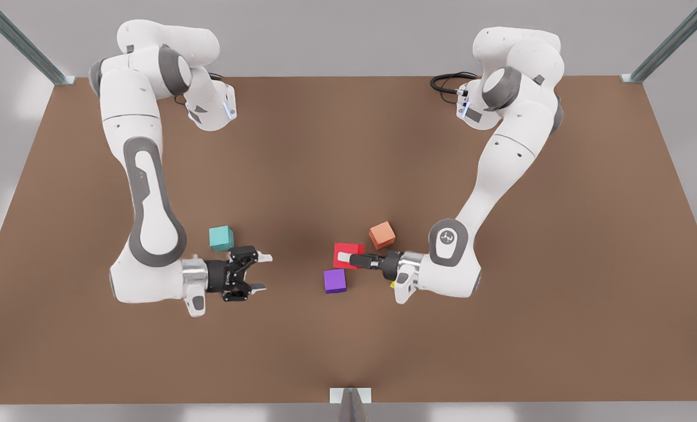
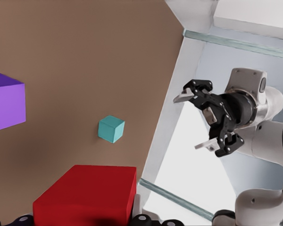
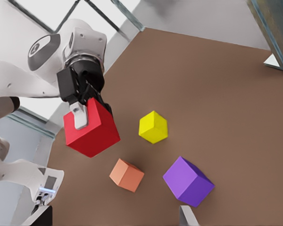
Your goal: Pick up red wooden cube and pass to hand red wooden cube and place in blue wooden cube
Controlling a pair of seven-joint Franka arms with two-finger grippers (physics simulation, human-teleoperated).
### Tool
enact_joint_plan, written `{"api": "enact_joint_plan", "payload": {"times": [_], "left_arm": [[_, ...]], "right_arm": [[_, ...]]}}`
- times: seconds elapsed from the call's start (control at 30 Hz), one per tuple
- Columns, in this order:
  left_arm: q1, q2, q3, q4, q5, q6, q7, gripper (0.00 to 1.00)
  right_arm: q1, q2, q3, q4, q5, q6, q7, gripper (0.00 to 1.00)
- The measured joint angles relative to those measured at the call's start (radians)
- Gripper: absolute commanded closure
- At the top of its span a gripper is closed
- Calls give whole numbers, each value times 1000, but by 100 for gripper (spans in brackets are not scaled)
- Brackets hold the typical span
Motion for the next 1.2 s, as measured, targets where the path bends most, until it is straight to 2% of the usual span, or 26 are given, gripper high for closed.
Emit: {"api": "enact_joint_plan", "payload": {"times": [0.23, 0.53, 0.87, 1.2], "left_arm": [[-1, 13, -16, 5, -89, 41, 82, 40], [-1, 21, -45, 5, -144, 79, 185, 40], [-1, 22, -52, 5, -174, 89, 261, 40], [-1, 27, -52, 4, -176, 94, 318, 40]], "right_arm": [[50, -48, 1, -186, 230, 109, -391, 0], [74, -45, 38, -239, 376, 144, -744, 0], [81, -76, 83, -306, 442, 156, -977, 0], [115, -58, 88, -297, 494, 199, -1107, 0]]}}
